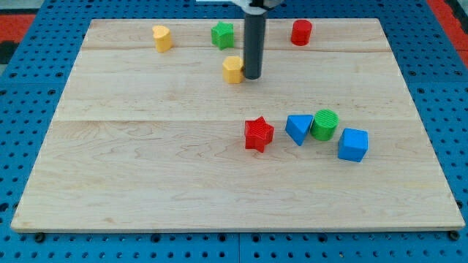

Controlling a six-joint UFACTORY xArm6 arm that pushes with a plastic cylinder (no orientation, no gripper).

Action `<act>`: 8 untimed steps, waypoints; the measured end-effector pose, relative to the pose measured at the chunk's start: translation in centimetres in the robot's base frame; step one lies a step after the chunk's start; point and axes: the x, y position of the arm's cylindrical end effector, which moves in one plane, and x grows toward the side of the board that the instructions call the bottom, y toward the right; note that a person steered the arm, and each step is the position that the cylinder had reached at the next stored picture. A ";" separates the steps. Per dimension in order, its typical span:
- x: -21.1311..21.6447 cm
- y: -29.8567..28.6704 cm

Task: Push the blue triangle in between the yellow hexagon and red star

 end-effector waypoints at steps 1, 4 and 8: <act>0.0 -1.5; 4.6 10.7; 13.3 3.1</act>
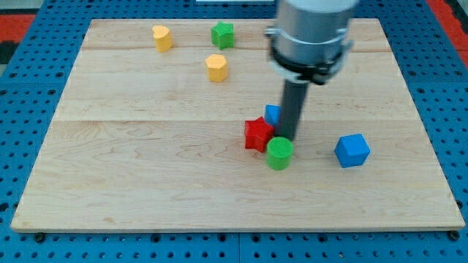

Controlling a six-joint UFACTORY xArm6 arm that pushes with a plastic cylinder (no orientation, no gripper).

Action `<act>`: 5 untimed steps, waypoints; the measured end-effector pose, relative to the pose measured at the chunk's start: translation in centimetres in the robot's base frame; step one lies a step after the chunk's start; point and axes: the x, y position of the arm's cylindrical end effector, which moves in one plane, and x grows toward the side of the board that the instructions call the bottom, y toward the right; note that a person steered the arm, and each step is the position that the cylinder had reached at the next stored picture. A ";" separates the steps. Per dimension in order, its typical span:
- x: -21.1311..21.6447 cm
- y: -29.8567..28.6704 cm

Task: Push the blue triangle in between the yellow hexagon and red star

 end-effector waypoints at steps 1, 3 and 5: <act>0.0 -2.9; 0.1 -4.2; -0.1 1.7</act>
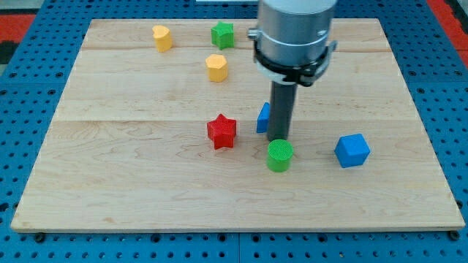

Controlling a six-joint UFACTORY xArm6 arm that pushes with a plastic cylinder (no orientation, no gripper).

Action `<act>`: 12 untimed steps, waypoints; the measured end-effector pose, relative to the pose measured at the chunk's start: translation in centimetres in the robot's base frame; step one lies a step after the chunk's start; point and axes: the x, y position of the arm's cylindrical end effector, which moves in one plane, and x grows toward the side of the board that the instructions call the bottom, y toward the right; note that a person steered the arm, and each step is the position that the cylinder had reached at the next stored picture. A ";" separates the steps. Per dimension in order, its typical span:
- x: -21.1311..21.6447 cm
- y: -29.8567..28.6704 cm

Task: Push the blue triangle in between the yellow hexagon and red star

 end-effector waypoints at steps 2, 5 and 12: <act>-2.8 -6.0; -2.9 2.0; -8.3 -1.1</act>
